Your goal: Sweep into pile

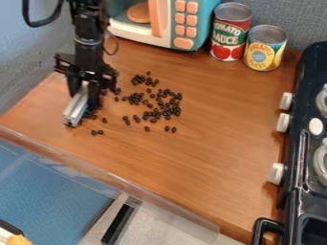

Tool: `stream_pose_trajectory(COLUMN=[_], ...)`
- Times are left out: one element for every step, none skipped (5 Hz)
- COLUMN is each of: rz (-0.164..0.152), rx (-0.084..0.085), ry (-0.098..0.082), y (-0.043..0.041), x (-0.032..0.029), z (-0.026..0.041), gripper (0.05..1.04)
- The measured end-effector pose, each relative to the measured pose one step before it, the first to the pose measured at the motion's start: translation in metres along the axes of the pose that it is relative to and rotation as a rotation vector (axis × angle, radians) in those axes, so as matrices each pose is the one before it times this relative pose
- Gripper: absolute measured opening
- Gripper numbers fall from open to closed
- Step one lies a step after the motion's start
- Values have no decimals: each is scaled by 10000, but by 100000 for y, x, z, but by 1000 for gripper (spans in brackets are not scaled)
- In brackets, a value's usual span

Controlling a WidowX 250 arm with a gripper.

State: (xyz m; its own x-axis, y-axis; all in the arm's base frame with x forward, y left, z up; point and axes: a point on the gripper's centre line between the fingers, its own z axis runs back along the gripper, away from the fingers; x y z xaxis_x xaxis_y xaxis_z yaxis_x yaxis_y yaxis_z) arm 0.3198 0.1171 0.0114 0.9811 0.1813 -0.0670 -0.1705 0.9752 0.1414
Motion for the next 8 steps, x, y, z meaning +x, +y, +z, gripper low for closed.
stream_pose_trajectory(rz=[-126,160,408,374,461,-78,51,260], rx=[-299,-218,-250,-277,-185,-139,-247,-182], ry=[95,36,-7,19,47,-5,138,154], y=[-2097,-1445,-1581,-1733,-503,-1777,-1170,-339], x=[-611,-144,178,348,257,63,-244,-55], z=[151,126,287,168,-22,107,-47,21], gripper=[372,372,372,372,372,372,372,372])
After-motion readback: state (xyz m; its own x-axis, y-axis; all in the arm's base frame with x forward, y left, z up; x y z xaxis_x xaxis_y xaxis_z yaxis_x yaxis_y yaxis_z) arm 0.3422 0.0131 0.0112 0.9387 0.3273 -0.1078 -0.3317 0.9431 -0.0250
